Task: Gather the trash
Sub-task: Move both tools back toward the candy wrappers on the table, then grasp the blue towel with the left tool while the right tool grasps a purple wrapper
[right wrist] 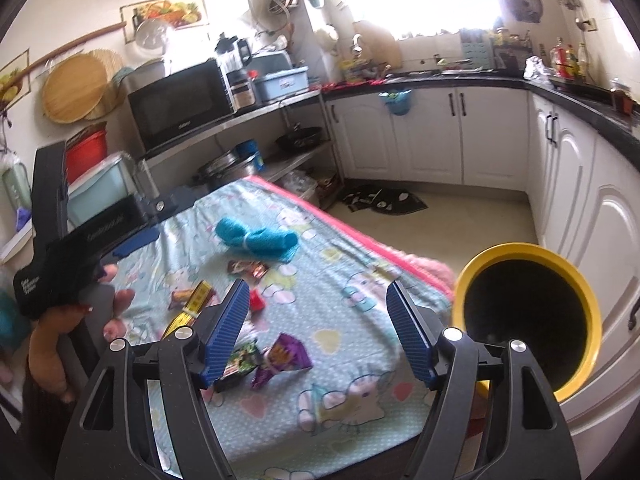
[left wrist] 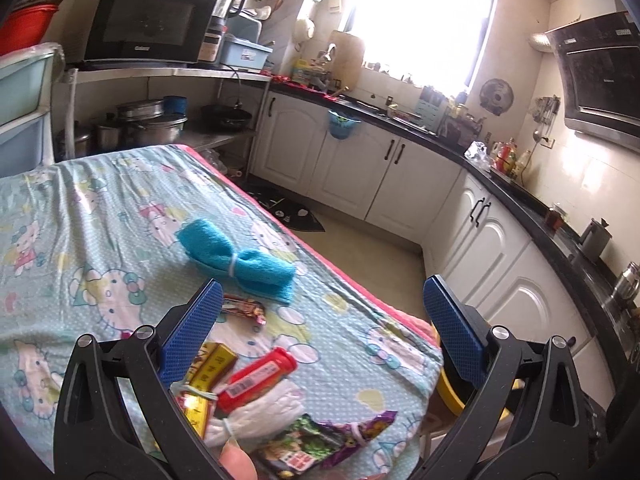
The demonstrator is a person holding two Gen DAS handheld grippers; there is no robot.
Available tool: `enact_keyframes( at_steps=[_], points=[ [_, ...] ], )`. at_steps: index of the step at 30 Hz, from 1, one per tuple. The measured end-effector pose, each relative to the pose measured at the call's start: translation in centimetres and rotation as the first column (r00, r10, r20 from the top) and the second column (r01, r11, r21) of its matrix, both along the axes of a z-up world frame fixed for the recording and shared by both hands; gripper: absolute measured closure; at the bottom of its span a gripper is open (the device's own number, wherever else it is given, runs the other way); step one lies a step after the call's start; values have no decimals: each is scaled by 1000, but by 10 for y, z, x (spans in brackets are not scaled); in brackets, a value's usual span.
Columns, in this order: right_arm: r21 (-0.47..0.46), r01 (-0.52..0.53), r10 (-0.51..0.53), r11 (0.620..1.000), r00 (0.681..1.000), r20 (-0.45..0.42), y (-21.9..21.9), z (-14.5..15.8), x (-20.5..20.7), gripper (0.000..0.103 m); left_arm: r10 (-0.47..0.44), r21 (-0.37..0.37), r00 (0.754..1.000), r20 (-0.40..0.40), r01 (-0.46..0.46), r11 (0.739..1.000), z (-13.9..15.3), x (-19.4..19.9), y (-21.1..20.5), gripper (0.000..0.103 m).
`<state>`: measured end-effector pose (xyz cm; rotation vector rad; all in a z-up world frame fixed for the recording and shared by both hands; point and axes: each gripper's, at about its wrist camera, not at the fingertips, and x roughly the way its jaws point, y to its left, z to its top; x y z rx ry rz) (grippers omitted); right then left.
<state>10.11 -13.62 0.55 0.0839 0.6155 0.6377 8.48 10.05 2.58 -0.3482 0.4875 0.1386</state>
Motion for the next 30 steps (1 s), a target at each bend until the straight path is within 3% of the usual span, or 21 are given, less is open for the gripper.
enact_keyframes(
  at_steps=[18, 30],
  points=[
    [-87, -110, 102, 990, 990, -98, 54, -42, 9, 34, 79, -27, 990, -121, -83, 996, -39, 29, 56, 11],
    [-44, -121, 107, 992, 963, -246, 63, -75, 39, 35, 74, -121, 946, -315, -117, 986, -79, 99, 113, 11]
  ],
)
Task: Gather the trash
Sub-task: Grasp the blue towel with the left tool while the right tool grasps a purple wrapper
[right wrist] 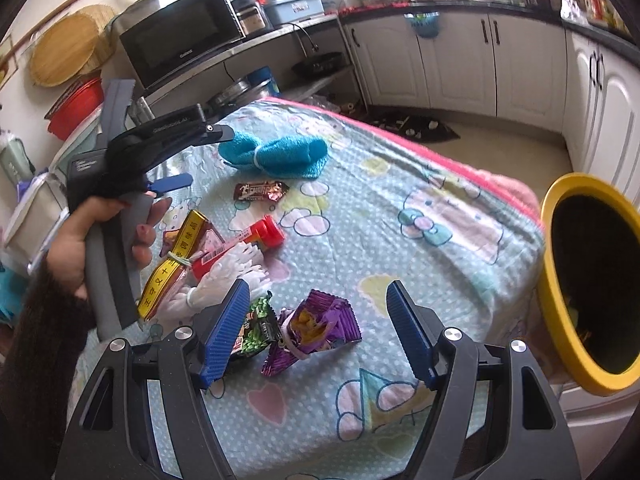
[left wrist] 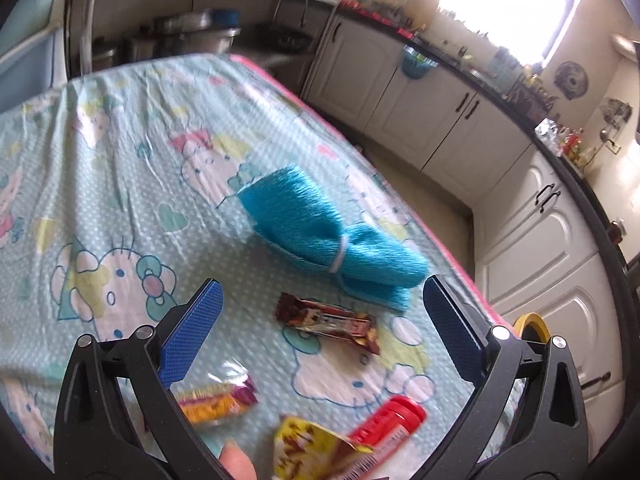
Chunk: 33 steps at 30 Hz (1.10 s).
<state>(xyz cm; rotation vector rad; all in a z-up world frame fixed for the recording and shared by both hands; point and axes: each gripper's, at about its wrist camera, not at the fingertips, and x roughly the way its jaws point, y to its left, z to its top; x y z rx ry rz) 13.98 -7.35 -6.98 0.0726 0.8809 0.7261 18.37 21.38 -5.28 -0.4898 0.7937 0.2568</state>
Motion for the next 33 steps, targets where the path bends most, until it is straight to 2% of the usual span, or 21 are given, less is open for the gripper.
enact_keyframes(
  at_steps=[2, 6, 11, 15, 20, 24, 26, 28, 30, 31, 33],
  points=[
    [11, -2, 2, 1000, 1000, -26, 0, -4, 4, 35, -1, -6, 1000, -26, 1, 1000, -3, 2, 5, 11],
    [22, -20, 22, 1000, 998, -60, 6, -12, 9, 39, -18, -46, 1000, -18, 17, 999, -7, -6, 11, 11],
    [19, -44, 46, 999, 995, -94, 14, -23, 13, 67, -2, -53, 999, -33, 0, 999, -14, -3, 19, 16],
    [22, -47, 48, 999, 995, -84, 14, -22, 11, 74, 11, -66, 1000, -28, -12, 998, -13, 13, 28, 16],
    [34, -40, 43, 999, 997, -67, 11, -16, 9, 77, 47, -137, 998, -33, -51, 989, -12, 39, 41, 18],
    [51, -27, 30, 998, 998, -52, 3, -7, 9, 78, 80, -170, 994, -68, -91, 981, -16, 51, 49, 37],
    [58, -20, 23, 998, 999, -44, -1, -2, 9, 78, 93, -182, 992, -87, -108, 977, -19, 54, 54, 51],
    [65, -12, 14, 998, 999, -33, -5, 4, 9, 78, 98, -188, 991, -92, -114, 976, -21, 55, 55, 73],
    [72, -4, 5, 997, 1000, -19, -10, 9, 8, 78, 102, -196, 991, -82, -116, 974, -19, 53, 57, 87],
    [75, 0, 1, 997, 1000, -15, -11, 11, 8, 78, 104, -196, 992, -69, -116, 974, -15, 50, 56, 93],
    [81, 6, -6, 997, 1000, -5, -14, 14, 8, 78, 99, -187, 994, -46, -106, 977, -7, 47, 53, 95]
  ],
)
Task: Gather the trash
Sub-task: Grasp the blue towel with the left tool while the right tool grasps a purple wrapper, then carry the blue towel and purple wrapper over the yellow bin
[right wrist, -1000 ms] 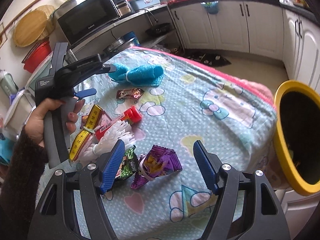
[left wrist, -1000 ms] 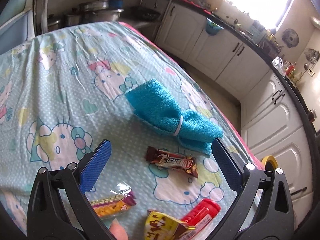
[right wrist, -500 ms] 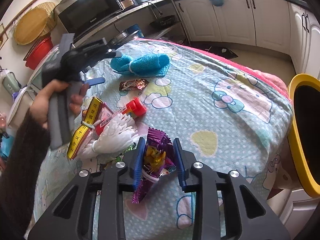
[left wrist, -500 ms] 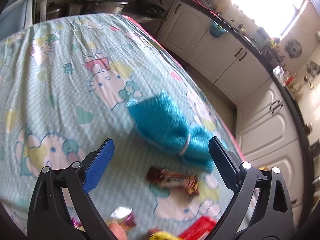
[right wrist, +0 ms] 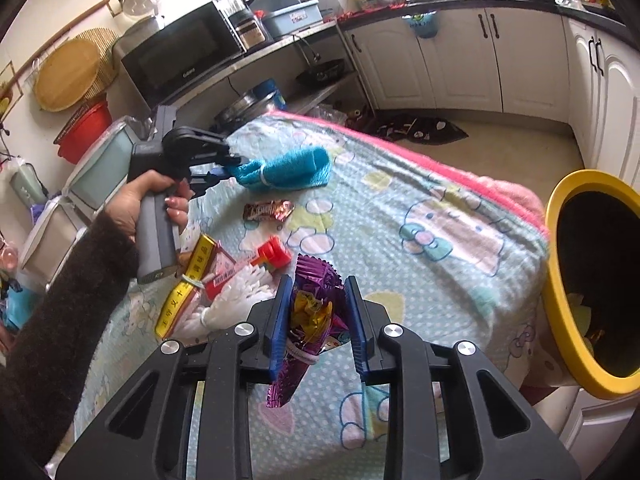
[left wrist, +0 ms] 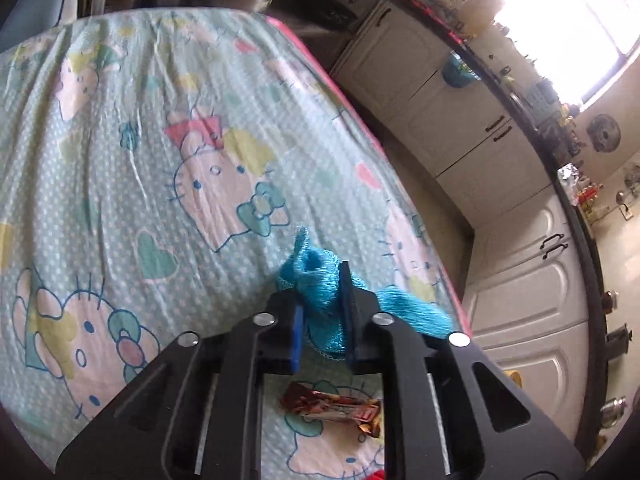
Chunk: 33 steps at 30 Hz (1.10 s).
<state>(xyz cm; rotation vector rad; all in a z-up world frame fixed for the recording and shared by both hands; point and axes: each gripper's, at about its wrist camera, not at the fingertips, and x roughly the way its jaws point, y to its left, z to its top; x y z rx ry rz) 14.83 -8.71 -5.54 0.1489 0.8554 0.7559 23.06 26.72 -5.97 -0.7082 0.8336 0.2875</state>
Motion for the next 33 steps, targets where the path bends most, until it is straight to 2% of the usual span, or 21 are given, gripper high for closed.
enact_keyframes(
  at_steps=[7, 16, 23, 33],
  points=[
    [30, 34, -34, 999, 999, 27, -13, 10, 2, 78, -55, 84, 992, 114, 45, 995, 43, -27, -21, 98],
    [64, 84, -87, 994, 995, 47, -34, 20, 5, 78, -147, 168, 960, 238, 108, 980, 95, -56, -70, 98],
    [82, 121, -127, 989, 990, 68, -57, 27, 3, 78, -215, 211, 934, 286, 157, 965, 114, -69, -109, 98],
    [105, 204, -215, 973, 972, 97, -99, 37, 3, 78, -312, 237, 897, 313, 244, 940, 123, -76, -157, 98]
  ],
)
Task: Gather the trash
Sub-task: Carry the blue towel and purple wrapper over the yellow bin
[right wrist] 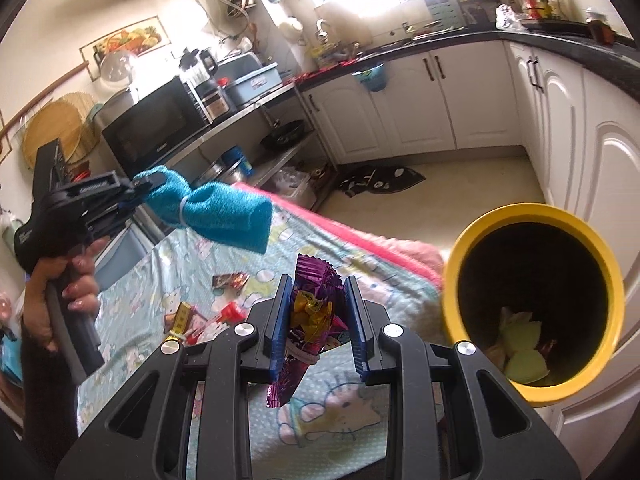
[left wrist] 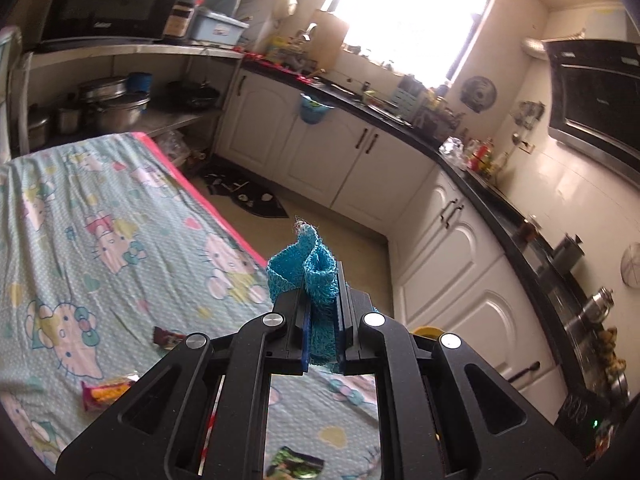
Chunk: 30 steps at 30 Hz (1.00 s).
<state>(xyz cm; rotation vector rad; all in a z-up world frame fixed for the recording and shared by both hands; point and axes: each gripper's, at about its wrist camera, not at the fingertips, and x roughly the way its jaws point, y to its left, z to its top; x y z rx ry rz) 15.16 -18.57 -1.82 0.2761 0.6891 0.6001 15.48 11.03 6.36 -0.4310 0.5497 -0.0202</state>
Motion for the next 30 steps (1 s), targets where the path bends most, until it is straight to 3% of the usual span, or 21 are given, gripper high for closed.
enact_keyframes(
  at_steps=[14, 30],
  points=[
    [27, 174, -175, 984, 982, 66, -65, 18, 4, 78, -117, 55, 992, 55, 114, 992, 13, -1, -61, 98],
    [15, 358, -358, 934, 928, 100, -121, 13, 7, 78, -230, 143, 971, 59, 220, 965, 8, 13, -137, 98]
  ],
)
